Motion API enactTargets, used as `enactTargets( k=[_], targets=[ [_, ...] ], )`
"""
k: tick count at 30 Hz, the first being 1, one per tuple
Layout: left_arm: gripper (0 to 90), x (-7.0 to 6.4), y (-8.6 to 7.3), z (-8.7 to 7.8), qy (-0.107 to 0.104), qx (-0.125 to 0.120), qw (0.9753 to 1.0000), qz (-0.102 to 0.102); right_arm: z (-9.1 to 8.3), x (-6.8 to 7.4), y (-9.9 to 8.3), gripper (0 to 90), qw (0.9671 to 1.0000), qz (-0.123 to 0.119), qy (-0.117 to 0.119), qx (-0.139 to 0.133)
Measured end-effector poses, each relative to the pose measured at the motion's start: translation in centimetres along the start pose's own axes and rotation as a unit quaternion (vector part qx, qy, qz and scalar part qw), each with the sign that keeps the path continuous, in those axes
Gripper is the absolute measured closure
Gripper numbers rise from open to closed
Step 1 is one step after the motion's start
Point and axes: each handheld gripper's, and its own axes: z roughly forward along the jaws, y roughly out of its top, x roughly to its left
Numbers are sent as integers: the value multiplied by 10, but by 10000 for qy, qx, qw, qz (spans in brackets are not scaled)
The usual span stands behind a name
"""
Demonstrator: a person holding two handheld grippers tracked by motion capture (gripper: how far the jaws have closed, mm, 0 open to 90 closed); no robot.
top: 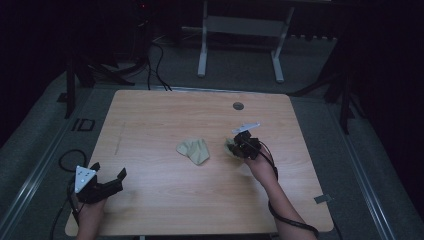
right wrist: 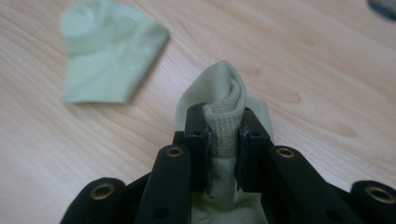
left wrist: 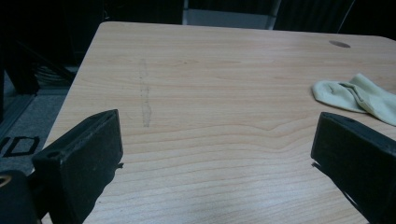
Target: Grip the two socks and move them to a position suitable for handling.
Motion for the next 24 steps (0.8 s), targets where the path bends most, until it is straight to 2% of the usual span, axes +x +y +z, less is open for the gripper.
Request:
enactTargets(
  k=[3, 5, 6, 7, 13, 16, 17, 22, 24],
  targets=[
    [22, 0, 0, 0, -6, 0, 10000, -12, -20, 7, 6, 776, 9998, -15, 49, -203],
    [21, 0, 0, 0, -11, -2, 10000, -16, -20, 7, 6, 776, 9998, -15, 49, -203],
    [21, 0, 0, 1, -16, -11, 10000, -35, -34, 14, 7, 776, 9994, -20, 97, -331],
    [21, 0, 0, 1, -16, -11, 10000, -35, -38, 16, 6, 776, 9993, -40, 101, -372],
    [21, -1, 0, 3, -62, 15, 10000, 4, -67, 38, -8, 776, 9965, -159, 233, -789],
    [21, -2, 1, 4, -75, 25, 10000, 19, -74, 49, -14, 775, 9958, -265, 261, -836],
    [21, -3, 1, 5, -94, 21, 9999, 28, -80, 61, -21, 775, 9948, -387, 320, -889],
    [22, -5, 1, 6, -135, 21, 9999, 45, -88, 85, -35, 774, 9932, -472, 498, -937],
    [21, -6, 1, 7, -152, 25, 9999, 58, -87, 95, -42, 773, 9933, -500, 557, -880]
  ],
)
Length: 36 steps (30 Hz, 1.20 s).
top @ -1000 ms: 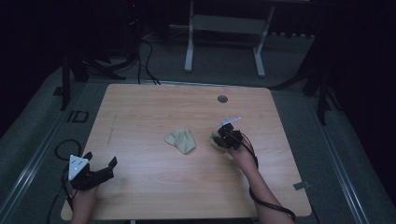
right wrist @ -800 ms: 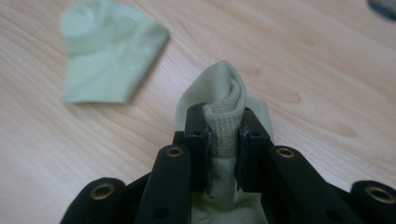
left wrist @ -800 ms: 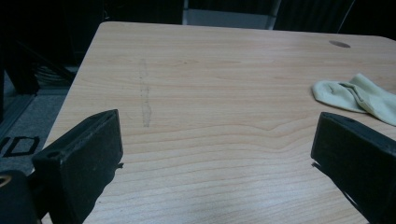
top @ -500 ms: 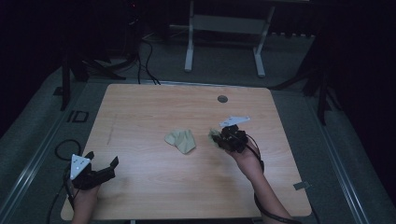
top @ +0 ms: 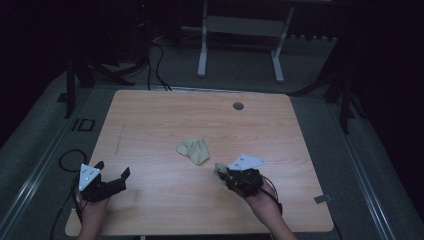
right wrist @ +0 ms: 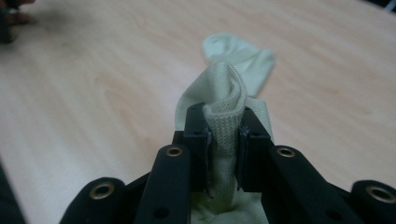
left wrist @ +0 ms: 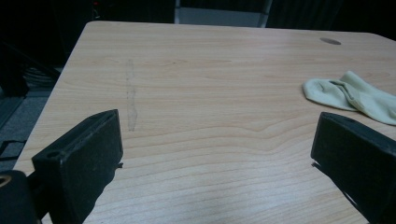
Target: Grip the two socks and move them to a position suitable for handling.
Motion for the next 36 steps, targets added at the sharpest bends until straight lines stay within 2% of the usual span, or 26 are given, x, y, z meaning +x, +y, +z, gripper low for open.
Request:
enactTargets(
  k=[2, 3, 5, 8, 11, 13, 15, 16, 17, 18, 20, 23, 25, 28, 29, 30, 32, 34, 35, 36],
  targets=[
    [21, -1, 0, 0, -40, -6, 10000, 18, 5, 9, -7, 773, 9999, 20, 83, 92],
    [21, -1, 0, 0, -40, -6, 10000, 18, 5, 9, -7, 773, 9999, 20, 83, 92],
    [21, -4, -1, 1, -134, 2, 9999, 51, 16, 15, -17, 772, 9995, 129, 179, 204],
    [21, -8, -1, 1, -219, 14, 9997, 68, 32, 17, -30, 773, 9987, 370, 131, 313],
    [21, -16, -1, 2, -379, 38, 9992, 143, 46, 19, -39, 770, 9980, 469, 71, 420],
    [21, -23, 0, 3, -507, 63, 9985, 207, 55, 21, -42, 762, 9978, 429, -7, 496],
    [21, -29, 0, 4, -669, 81, 9974, 264, 62, 23, -44, 744, 9974, 404, 28, 589],
    [21, -29, 0, 4, -669, 81, 9974, 264, 62, 23, -44, 744, 9974, 404, 28, 589],
    [21, -38, 0, 4, -974, 66, 9948, 294, 65, 25, -45, 731, 9973, 388, 23, 622],
    [21, -41, 0, 4, -1051, 84, 9938, 352, 72, 28, -46, 644, 9961, 210, 188, 841],
    [21, -48, 0, 5, -1213, 139, 9914, 480, 75, 31, -47, 534, 9951, 123, 305, 929],
    [21, -61, 0, 5, -1485, 301, 9867, 597, 66, 32, -39, 411, 9959, 90, 400, 809],
    [21, -73, 0, 6, -1706, 448, 9817, 715, 56, 31, -31, 356, 9972, 54, 411, 622],
    [44, -96, 0, 6, -2048, 592, 9724, 952, 40, 26, -19, 337, 9984, -29, 389, 419],
    [44, -96, 0, 6, -2048, 592, 9724, 952, 38, 25, -16, 359, 9983, -60, 426, 405],
    [44, -113, 1, 6, -2202, 736, 9653, 1198, 35, 23, -13, 420, 9981, -156, 475, 371],
    [44, -125, 1, 8, -2357, 865, 9592, 1297, 36, 20, -12, 489, 9979, -240, 419, 432],
    [49, -134, -1, 11, -2423, 1016, 9553, 1353, 42, 19, -14, 554, 9971, -336, 472, 487],
    [54, -134, -1, 11, -2423, 1016, 9553, 1353, 42, 19, -14, 554, 9971, -336, 472, 487],
    [54, -140, -2, 12, -2423, 1104, 9537, 1398, 45, 19, -15, 583, 9968, -328, 471, 559]
  ],
)
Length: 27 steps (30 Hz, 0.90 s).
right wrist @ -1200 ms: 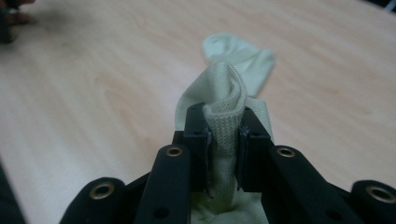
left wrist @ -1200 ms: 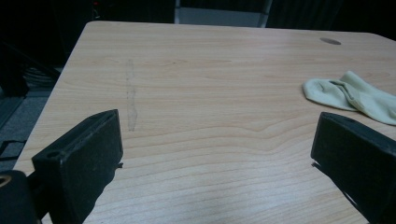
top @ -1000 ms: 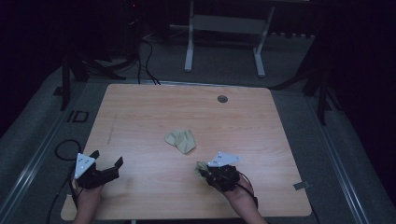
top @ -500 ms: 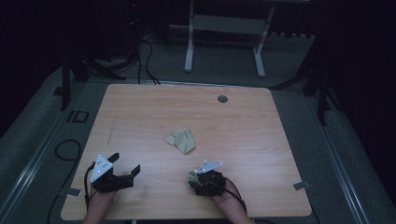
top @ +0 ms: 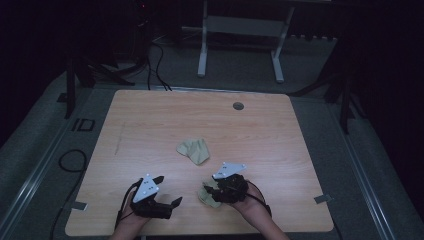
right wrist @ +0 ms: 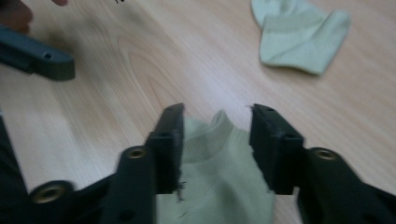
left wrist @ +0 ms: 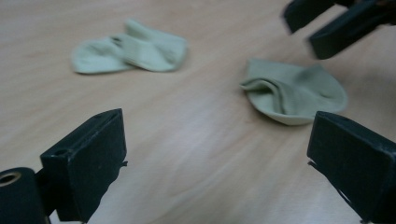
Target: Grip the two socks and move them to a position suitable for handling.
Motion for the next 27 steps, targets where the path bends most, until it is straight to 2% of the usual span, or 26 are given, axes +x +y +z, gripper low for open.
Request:
enactTargets(
  k=[1, 2, 4, 6, 7, 8, 9, 10, 11, 12, 13, 15, 16, 17, 18, 20, 21, 23, 24, 27],
  targets=[
    [55, -5, 2, 6, 39, 137, 9999, 15, 10, 0, -4, 596, 9998, -32, 140, 150],
    [61, -5, 2, 6, 39, 137, 9999, 15, 10, 0, -4, 596, 9998, -32, 140, 150],
    [62, -8, 6, 12, 5, 191, 9998, 2, 23, 2, -6, 581, 9994, -94, 184, 266],
    [94, -13, 10, 18, 90, 217, 9997, 39, 29, 4, -8, 558, 9990, -189, 66, 395],
    [130, -13, 10, 18, 90, 217, 9997, 39, 32, 5, -10, 583, 9988, -195, 99, 430],
    [141, -16, 13, 23, 50, 261, 9996, 3, 35, 6, -12, 662, 9987, -196, 74, 464],
    [146, -16, 13, 23, 50, 261, 9996, 3, 35, 6, -12, 662, 9987, -196, 74, 464],
    [146, -18, 16, 26, 34, 271, 9996, -46, 37, 5, -14, 724, 9985, -194, 27, 518],
    [194, -18, 18, 27, 52, 267, 9996, -60, 39, 5, -15, 769, 9984, -145, 66, 542],
    [245, -22, 23, 34, -46, 267, 9996, -98, 40, 4, -15, 795, 9986, -104, 60, 514],
    [253, -23, 25, 37, -66, 311, 9994, -109, 40, 4, -15, 799, 9986, -137, 33, 519],
    [465, -25, 27, 42, -128, 266, 9994, -184, 40, 3, -16, 801, 9988, -91, 20, 479],
    [523, -25, 28, 43, -124, 291, 9994, -156, 40, 3, -16, 801, 9989, -40, 33, 463],
    [633, -26, 29, 44, -68, 294, 9995, -57, 40, 2, -17, 801, 9990, -17, 51, 448],
    [707, -26, 29, 44, -68, 294, 9995, -57, 40, 2, -18, 801, 9991, 23, 70, 409],
    [839, -23, 33, 47, -307, 225, 9988, -303, 40, 0, -19, 801, 9991, 106, 124, 384],
    [882, -24, 34, 48, -341, 215, 9988, -294, 40, -1, -19, 801, 9991, 131, 145, 380],
    [894, -26, 36, 54, -460, 291, 9981, -300, 40, -1, -19, 801, 9991, 161, 154, 367],
    [894, -27, 36, 57, -530, 378, 9974, -308, 40, -1, -19, 801, 9991, 142, 148, 361],
    [895, -31, 34, 65, -557, 770, 9952, -242, 40, -1, -20, 801, 9992, 181, 150, 336]
  ],
)
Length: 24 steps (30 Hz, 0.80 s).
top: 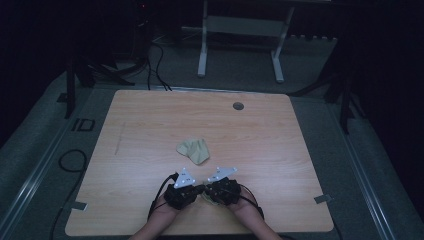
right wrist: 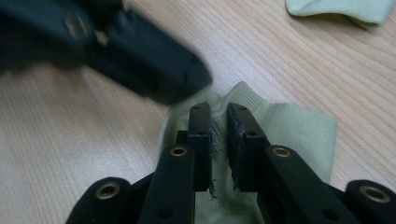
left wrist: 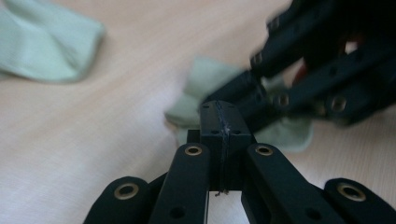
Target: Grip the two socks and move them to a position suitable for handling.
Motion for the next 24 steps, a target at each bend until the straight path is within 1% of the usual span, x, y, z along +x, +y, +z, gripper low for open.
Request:
enactTargets(
  k=[1, 2, 3, 4, 5, 7, 8, 9, 12, 15, 17, 18, 20, 23, 24],
  targets=[
    [895, 0, 0, 0, 0, 0, 10000, 0, 0, 0, 0, 801, 10000, 0, 0, 0],
    [895, -1, -1, 1, 63, 112, 9999, 52, 0, 0, 0, 801, 10000, -6, -8, 16],
    [895, -1, -1, 1, 63, 112, 9999, 52, 0, 0, 0, 801, 10000, -6, -8, 16],
    [895, -3, -2, 2, 95, 320, 9993, 166, -1, -1, -1, 801, 10000, -12, -22, 14],
    [895, -5, -3, 3, 176, 435, 9984, 313, -2, -2, -2, 801, 10000, 24, -12, 7],
    [896, -8, -6, 6, 195, 583, 9972, 437, -2, -3, -2, 801, 10000, 7, -27, 19],
    [896, -9, -6, 6, 215, 582, 9970, 470, -2, -3, -2, 801, 10000, 3, -33, 29],
    [897, -9, -5, 6, 215, 638, 9964, 521, -3, -3, -2, 801, 10000, 1, -33, 34],
    [897, -8, -5, 6, 167, 625, 9966, 511, -6, -2, -1, 802, 10000, -27, -9, 40],
    [898, -9, -5, 6, 204, 626, 9959, 619, -13, 0, 2, 803, 10000, -75, 32, -35],
    [898, -9, -5, 6, 206, 637, 9956, 661, -19, 0, 4, 806, 9999, -75, 82, -88],
    [898, -9, -5, 6, 200, 640, 9954, 682, -22, 1, 5, 816, 9998, -115, 85, -106],
    [898, -8, -5, 6, 171, 629, 9957, 651, -30, 1, 6, 819, 9997, -78, 63, -213],
    [898, -9, -5, 6, 181, 644, 9951, 727, -42, -5, 8, 820, 9992, -35, -31, -384],
    [898, -9, -4, 6, 187, 649, 9949, 753, -47, -7, 8, 820, 9990, 35, -55, -439]
  ],
)
